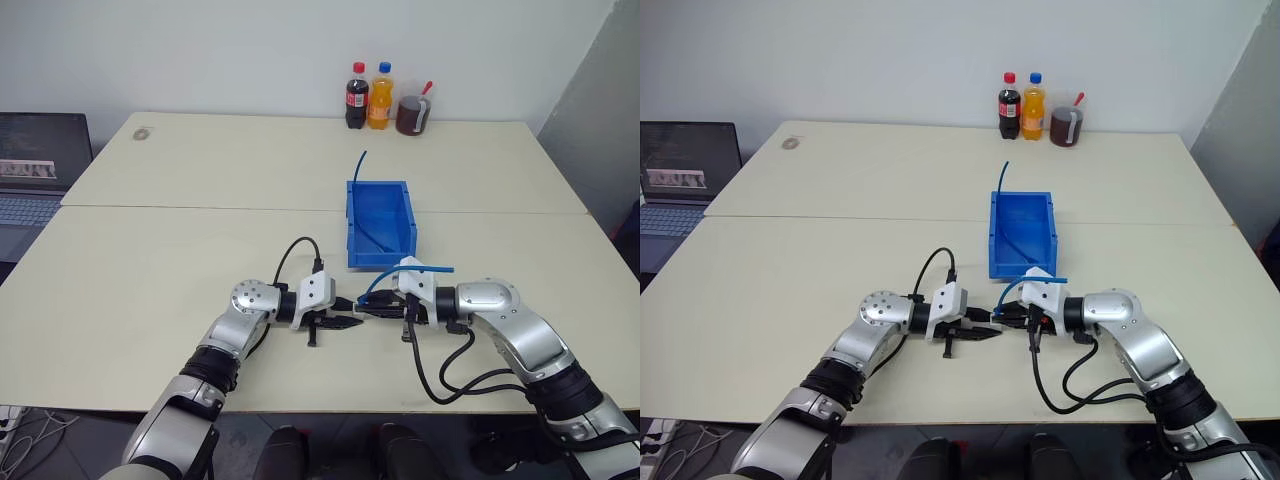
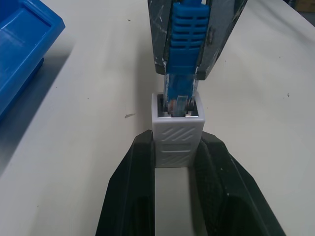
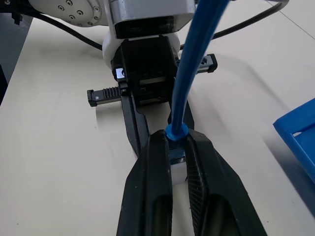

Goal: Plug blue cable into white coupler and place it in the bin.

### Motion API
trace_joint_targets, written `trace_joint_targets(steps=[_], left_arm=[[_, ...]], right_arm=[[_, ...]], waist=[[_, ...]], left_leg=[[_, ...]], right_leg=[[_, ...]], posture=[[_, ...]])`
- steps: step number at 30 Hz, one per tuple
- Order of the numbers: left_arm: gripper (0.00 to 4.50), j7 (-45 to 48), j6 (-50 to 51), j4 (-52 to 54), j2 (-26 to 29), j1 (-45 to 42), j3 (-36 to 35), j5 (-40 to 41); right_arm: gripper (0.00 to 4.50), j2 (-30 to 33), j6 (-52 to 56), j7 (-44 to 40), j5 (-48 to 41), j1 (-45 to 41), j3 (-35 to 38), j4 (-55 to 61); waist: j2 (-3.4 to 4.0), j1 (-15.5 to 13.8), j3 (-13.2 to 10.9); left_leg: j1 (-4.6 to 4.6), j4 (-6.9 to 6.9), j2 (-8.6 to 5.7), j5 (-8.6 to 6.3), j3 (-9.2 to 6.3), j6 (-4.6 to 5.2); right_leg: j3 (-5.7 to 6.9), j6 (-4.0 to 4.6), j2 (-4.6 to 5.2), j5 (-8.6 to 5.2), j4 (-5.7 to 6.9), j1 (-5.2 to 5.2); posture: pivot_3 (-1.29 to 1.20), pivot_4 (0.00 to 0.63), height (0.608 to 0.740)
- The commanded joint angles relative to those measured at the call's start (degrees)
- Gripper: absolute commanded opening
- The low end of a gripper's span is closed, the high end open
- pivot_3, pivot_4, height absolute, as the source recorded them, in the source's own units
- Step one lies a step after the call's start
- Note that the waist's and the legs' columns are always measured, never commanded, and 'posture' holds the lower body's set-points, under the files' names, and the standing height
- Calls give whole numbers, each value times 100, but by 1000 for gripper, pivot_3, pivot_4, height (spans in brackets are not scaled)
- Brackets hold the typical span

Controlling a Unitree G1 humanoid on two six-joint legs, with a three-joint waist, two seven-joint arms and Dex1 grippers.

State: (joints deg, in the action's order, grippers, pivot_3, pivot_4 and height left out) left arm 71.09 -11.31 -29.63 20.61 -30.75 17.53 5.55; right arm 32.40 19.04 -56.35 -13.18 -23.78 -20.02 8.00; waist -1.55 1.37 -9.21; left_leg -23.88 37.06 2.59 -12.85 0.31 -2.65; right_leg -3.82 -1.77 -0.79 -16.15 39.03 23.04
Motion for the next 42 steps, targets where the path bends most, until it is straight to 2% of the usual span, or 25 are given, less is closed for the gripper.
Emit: trace_joint_targets(steps=[1,11,16,42], left_arm=[[770,20,73,68,4,134,89,-93],[770,-18,95,136,26,143,86,-112],[770,-39,137,225,48,153,79,-115],[770,-164,178,272,-9,166,29,-150]], right_arm=[[151,141,-2,-222,296,-5,-164,-445],[151,-157,414,-286,400,-269,-420,-929],[151,-171,590,-322,464,-289,-533,-1164],[151,-189,193,-763,993,-379,-1024,-1962]], waist=[[3,0,8],[10,27,26],[10,42,37],[0,44,125]], left_leg=[[0,0,0,0,0,0],[19,0,2,0,-5,0],[105,-16,4,-1,-4,1],[113,-18,7,-2,-5,1]], right_leg=[[0,0,0,0,0,0],[4,0,-3,0,1,-18],[3,8,-4,-18,-5,-99],[4,12,-6,-22,-4,-103]], posture=[[0,150,740],[0,150,740],[0,150,740],[0,150,740]])
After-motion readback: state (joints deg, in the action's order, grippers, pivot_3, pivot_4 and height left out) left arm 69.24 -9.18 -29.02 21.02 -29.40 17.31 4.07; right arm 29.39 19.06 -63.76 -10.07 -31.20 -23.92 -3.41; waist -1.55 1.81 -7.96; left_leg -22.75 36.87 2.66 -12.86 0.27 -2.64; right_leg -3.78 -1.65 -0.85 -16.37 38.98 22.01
